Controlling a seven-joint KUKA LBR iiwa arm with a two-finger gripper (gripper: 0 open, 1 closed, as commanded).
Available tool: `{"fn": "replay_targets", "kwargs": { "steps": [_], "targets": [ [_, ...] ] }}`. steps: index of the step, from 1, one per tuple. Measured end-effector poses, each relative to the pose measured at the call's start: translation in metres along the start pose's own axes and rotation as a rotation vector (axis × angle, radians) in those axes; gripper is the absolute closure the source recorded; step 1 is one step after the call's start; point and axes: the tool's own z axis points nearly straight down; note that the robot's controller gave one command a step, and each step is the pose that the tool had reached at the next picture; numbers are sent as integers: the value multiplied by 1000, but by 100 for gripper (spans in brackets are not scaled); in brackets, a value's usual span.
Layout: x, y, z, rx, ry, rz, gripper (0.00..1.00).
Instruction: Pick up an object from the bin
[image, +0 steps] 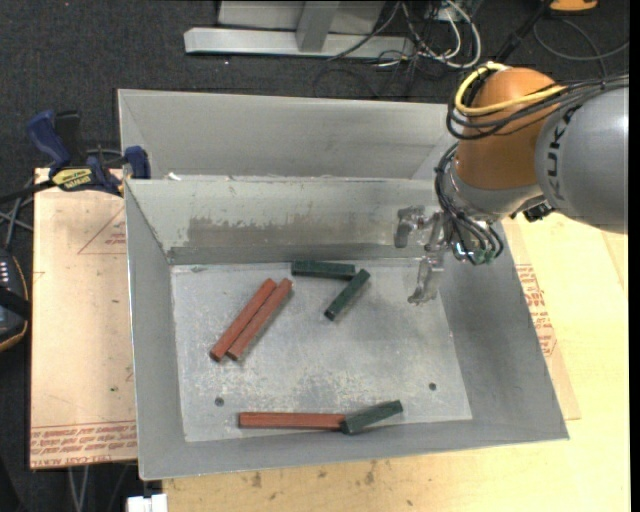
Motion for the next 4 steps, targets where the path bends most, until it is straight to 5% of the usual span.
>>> {"fn": "replay_targets", "kwargs": {
  "steps": [1,2,3,4],
  "targets": [
    [-2,0,-5,1,-8,-1,0],
    [-2,40,40,4,-15,-125,0],
    [2,77,41,0,-6,-69,0],
    [1,86,39,0,-9,-50,0]
  ]
}}
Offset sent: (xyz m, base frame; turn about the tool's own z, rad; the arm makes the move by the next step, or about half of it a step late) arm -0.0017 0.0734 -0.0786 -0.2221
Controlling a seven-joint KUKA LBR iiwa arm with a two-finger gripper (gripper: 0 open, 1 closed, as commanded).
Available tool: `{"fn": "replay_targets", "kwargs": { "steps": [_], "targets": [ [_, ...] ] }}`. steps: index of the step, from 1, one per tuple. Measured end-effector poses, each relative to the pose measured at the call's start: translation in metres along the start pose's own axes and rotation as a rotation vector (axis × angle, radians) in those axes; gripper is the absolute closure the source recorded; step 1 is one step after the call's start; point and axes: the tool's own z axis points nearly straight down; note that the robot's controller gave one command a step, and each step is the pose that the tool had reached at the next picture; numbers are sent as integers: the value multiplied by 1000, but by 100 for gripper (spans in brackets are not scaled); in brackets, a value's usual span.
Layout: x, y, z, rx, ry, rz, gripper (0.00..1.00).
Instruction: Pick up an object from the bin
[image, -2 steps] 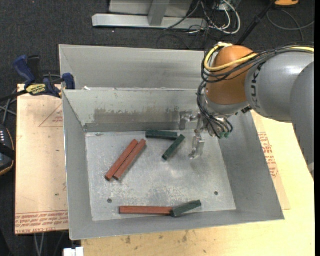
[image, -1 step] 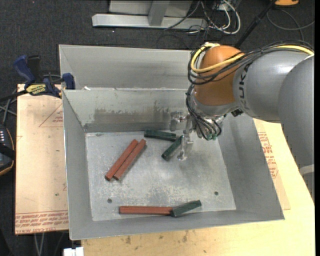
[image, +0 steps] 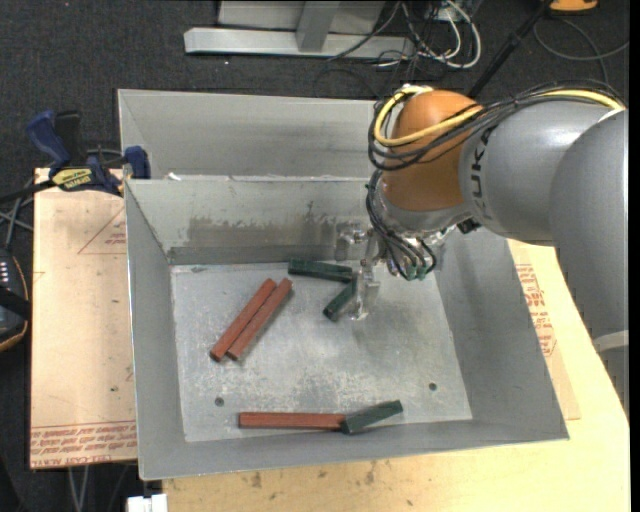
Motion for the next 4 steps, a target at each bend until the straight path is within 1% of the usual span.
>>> {"fn": "replay_targets", "kwargs": {
  "steps": [1,2,3,4],
  "targets": [
    [4,17,33,0,0,214,0],
    [8,11,37,-2,-3,222,100],
    [8,11,37,-2,-3,221,100],
    [9,11,34,-1,0,221,100]
  ]
}}
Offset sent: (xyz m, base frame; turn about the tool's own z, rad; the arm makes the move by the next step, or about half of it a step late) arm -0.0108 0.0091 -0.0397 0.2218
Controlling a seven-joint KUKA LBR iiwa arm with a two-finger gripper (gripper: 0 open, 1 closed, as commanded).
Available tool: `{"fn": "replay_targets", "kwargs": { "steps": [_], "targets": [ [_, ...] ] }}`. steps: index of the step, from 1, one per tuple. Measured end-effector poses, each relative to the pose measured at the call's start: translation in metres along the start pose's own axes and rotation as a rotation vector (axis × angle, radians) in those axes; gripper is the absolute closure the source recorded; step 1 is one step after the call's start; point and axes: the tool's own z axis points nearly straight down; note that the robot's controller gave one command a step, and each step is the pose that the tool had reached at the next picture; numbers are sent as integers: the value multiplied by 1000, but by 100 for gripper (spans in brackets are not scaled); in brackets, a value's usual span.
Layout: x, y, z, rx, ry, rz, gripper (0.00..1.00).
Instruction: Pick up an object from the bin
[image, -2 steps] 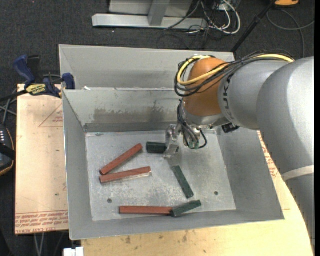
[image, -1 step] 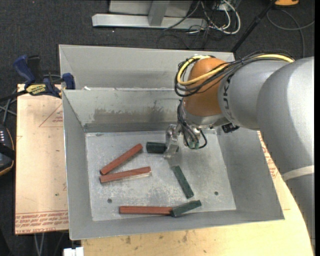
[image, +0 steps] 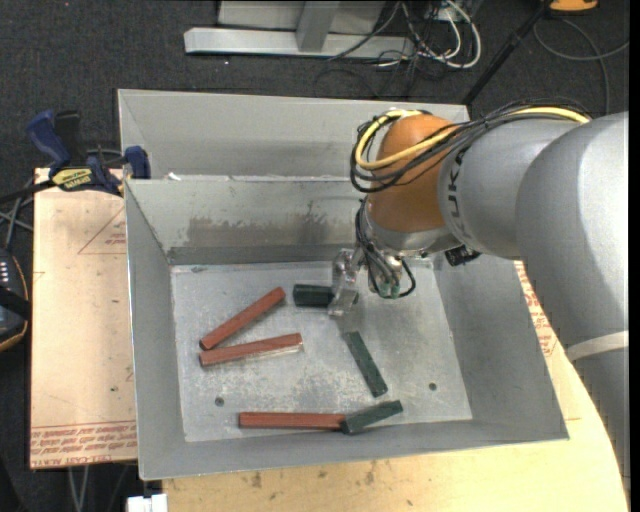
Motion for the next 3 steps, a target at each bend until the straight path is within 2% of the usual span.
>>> {"fn": "replay_targets", "kwargs": {
  "steps": [1,3],
  "targets": [
    [3,-1,-18,3,10,0,100],
    [0,-1,-62,1,0,0,100]
  ]
}}
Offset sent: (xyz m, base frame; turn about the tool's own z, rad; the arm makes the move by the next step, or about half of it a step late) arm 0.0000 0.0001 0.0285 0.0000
